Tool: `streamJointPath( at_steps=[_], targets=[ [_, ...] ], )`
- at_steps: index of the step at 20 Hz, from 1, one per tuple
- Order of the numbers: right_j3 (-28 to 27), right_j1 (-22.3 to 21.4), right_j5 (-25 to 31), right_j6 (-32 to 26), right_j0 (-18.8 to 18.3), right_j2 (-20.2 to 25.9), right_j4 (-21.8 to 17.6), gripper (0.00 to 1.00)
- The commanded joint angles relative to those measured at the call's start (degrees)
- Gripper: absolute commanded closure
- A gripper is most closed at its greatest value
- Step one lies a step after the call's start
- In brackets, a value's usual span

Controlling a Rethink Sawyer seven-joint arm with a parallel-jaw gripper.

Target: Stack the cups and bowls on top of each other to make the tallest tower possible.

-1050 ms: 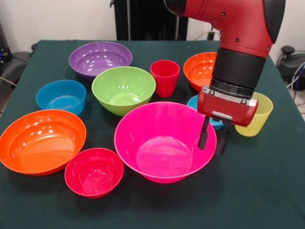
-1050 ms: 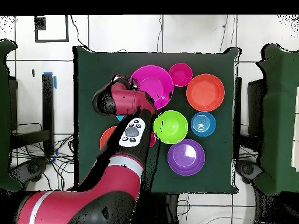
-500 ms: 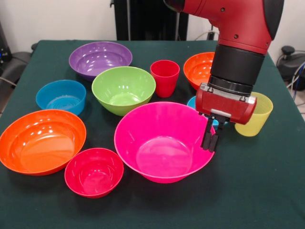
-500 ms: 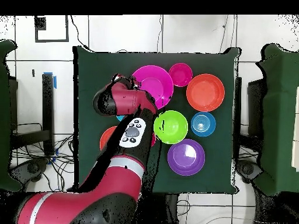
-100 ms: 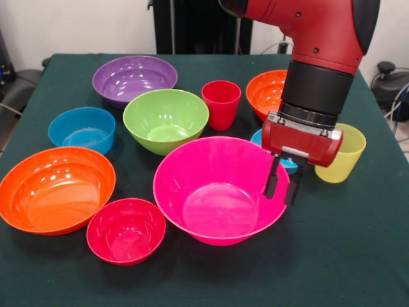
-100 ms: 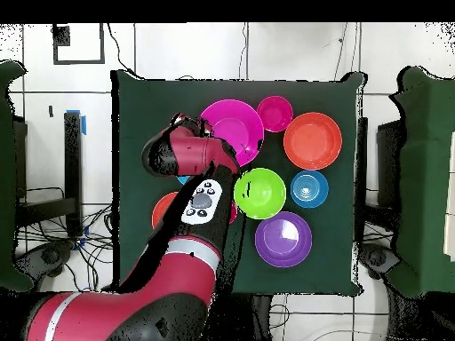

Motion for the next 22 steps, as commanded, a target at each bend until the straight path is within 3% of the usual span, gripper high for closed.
streamJointPath(
  at_steps=[1, 22],
  targets=[
    [-0.31, 1.19, 7.51, -2.25, -0.91, 6.88, -4.44, 0.00],
    [-1.32, 3.30, 6.26, -1.06, 0.21, 5.44, -4.15, 0.00]
  ],
)
